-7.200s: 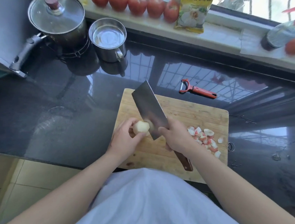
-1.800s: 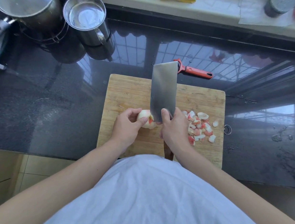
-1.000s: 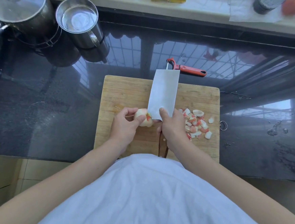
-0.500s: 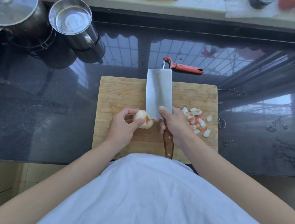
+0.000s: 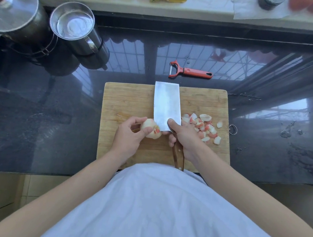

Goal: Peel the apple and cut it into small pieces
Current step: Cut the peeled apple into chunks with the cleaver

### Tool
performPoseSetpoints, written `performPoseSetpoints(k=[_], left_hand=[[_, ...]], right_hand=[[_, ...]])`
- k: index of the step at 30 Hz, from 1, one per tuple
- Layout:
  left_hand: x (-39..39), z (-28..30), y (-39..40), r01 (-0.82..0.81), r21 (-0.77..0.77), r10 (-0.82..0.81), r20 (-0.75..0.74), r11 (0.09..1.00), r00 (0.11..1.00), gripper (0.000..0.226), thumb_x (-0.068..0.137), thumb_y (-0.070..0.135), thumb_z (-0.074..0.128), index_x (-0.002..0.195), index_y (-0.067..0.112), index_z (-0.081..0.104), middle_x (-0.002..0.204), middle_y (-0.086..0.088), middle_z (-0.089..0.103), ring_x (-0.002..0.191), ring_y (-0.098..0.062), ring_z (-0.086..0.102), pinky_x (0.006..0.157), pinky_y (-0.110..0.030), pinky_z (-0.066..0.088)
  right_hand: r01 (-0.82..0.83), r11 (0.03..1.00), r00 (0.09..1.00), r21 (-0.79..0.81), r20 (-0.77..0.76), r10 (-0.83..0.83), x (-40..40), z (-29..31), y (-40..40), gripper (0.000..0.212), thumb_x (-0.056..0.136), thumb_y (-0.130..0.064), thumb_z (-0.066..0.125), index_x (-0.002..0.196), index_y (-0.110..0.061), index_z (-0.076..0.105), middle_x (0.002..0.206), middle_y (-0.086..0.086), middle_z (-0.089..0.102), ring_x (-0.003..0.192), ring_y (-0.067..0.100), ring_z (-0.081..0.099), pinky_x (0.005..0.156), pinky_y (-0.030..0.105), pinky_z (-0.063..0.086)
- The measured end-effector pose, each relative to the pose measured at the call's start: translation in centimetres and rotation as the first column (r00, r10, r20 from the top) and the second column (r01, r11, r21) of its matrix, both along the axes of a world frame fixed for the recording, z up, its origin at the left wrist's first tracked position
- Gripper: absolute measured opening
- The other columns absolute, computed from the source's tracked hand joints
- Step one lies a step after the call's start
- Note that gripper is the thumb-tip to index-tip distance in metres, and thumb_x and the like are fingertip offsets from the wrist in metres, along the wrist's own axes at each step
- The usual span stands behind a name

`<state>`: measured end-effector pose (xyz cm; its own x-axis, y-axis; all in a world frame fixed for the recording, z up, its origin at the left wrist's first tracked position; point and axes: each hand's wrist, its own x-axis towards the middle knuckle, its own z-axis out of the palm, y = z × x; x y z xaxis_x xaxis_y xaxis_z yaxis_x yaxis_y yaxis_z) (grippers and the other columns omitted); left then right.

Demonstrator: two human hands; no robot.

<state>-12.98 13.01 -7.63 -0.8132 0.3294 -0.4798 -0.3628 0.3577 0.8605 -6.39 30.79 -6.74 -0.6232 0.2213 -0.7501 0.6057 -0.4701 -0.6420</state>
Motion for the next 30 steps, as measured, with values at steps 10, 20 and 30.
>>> performPoseSetpoints(k=[10, 20, 30], left_hand=[[0.2, -0.1, 0.0, -0.002, -0.027, 0.004, 0.063, 1.0, 0.998, 0.027, 0.096, 0.024, 0.072, 0.123, 0.028, 0.07, 0.115, 0.018, 0.071, 0.106, 0.007, 0.065, 0.097, -0.025, 0.053], [0.6, 1.4, -1.3, -0.126, -0.281, 0.058, -0.237, 0.951, 0.97, 0.014, 0.102, 0.023, 0.053, 0.108, 0.027, 0.065, 0.112, 0.01, 0.061, 0.099, -0.006, 0.059, 0.086, -0.03, 0.051], [5.6, -0.6, 1.2, 0.445, -0.772, -0.849, -0.223, 0.454, 0.479, 0.014, 0.097, 0.009, 0.054, 0.096, 0.018, 0.043, 0.096, -0.003, 0.041, 0.075, -0.027, 0.052, 0.06, -0.037, 0.034]], right_hand=[[0.166, 0.985, 0.981, -0.048, -0.088, -0.17, 1.9, 3.9, 2.8, 0.013, 0.099, -0.029, 0.059, 0.098, -0.016, 0.057, 0.065, 0.004, 0.063, 0.045, 0.012, 0.04, 0.044, 0.027, 0.038], [0.328, 0.9, 0.942, 0.288, -0.033, -0.333, 6.3, 5.2, 6.3, 0.017, 0.101, -0.03, 0.054, 0.107, -0.016, 0.064, 0.082, 0.007, 0.071, 0.046, 0.013, 0.042, 0.05, 0.031, 0.041], [0.286, 0.897, 0.951, 0.336, 0.018, -0.31, 8.6, 4.2, 4.3, 0.017, 0.1, -0.029, 0.055, 0.109, -0.018, 0.065, 0.09, 0.017, 0.072, 0.045, 0.016, 0.044, 0.049, 0.031, 0.043]])
